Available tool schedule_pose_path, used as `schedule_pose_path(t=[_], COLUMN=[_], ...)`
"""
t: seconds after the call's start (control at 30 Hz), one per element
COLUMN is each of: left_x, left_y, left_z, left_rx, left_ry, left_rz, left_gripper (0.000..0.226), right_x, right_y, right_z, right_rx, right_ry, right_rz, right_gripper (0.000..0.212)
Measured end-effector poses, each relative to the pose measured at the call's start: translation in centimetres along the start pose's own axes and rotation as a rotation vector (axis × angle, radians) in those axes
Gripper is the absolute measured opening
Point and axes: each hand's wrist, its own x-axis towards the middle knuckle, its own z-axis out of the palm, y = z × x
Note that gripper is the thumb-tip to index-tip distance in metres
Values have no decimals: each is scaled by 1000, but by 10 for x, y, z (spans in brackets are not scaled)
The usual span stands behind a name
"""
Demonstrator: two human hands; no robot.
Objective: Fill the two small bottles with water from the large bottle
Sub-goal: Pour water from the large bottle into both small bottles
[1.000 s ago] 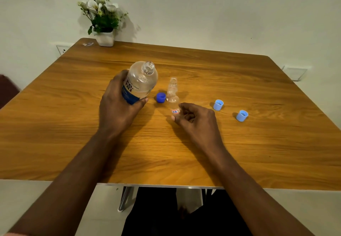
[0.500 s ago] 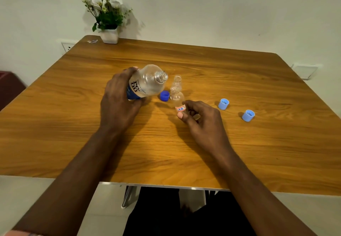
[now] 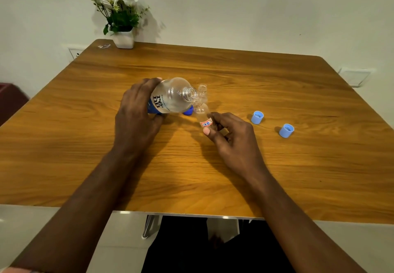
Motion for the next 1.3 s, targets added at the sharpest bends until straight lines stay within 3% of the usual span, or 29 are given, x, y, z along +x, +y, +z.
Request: schedule_pose_path(t=[1.3], left_x=[4], left_y=[-11], left_z=[2], left_rx=[121], left_ry=[155], left_rz=[143], left_gripper=[63], right_x=[-1], right_y=[4], right_z=[-2], right_rx=[39], right_ry=[-66], right_rz=[24], right_gripper=[27])
